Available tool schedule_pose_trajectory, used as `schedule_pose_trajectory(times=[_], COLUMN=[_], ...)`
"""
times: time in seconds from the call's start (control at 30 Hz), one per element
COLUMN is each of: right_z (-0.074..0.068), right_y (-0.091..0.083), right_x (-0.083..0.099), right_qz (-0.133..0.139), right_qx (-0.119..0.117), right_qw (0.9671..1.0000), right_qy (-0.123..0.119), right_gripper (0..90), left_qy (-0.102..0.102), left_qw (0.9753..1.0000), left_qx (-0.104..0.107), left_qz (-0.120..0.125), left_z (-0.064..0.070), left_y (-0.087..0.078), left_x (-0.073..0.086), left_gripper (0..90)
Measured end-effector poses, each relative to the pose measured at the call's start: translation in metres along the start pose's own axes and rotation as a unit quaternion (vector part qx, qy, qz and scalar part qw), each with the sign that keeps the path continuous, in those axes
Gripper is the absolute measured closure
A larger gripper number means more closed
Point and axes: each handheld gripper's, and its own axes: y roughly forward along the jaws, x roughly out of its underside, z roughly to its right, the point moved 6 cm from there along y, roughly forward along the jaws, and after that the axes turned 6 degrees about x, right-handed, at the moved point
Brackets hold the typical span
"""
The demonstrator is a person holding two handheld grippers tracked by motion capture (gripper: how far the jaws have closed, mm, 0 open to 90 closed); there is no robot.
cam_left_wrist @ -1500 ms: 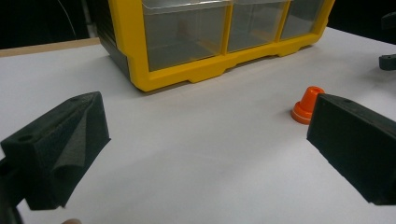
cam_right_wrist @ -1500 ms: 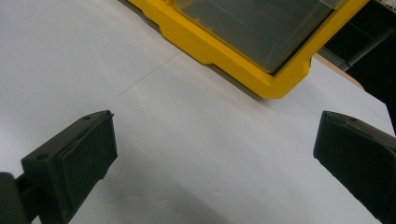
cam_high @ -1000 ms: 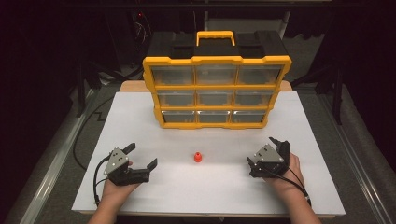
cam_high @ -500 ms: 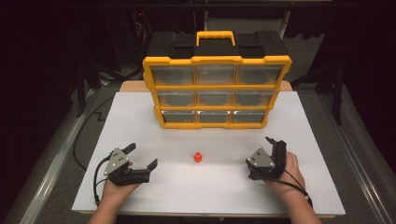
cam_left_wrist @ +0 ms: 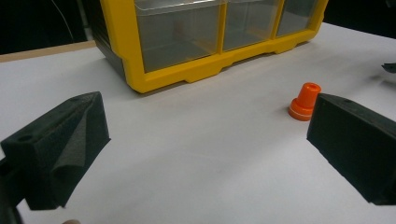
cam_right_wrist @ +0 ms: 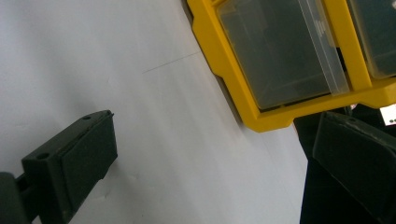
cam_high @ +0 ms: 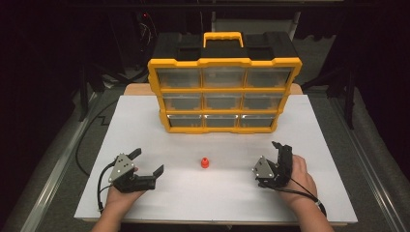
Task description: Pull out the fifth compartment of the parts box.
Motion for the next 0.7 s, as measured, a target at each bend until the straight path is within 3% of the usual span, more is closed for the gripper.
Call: schedule_pose_trajectory(times=[0.27, 0.37, 0.7], right_z=[-0.0006, -0.0016, -0.0034], right_y=[-0.0017, -0.0018, -0.0027], right_x=[-0.0018, -0.0028, -0.0074], right_qz=[-0.008, -0.010, -0.007], right_qx=[0.006, 0.014, 0.027], right_qw=[0.9996, 0.9986, 0.9960], right_qy=[-0.027, -0.050, -0.085], right_gripper=[0.2, 0.2, 0.3], left_qy=[0.002, 0.007, 0.014], left_qw=[1.0000, 1.0000, 0.9999], left_qx=[0.001, 0.000, 0.001], left_qz=[-0.002, -0.003, 0.005], left_z=[0.0006, 0.0018, 0.0040], left_y=[0.0001, -0.0002, -0.0005], left_x=[0.0002, -0.0007, -0.0022], left_gripper=[0.2, 0.2, 0.2])
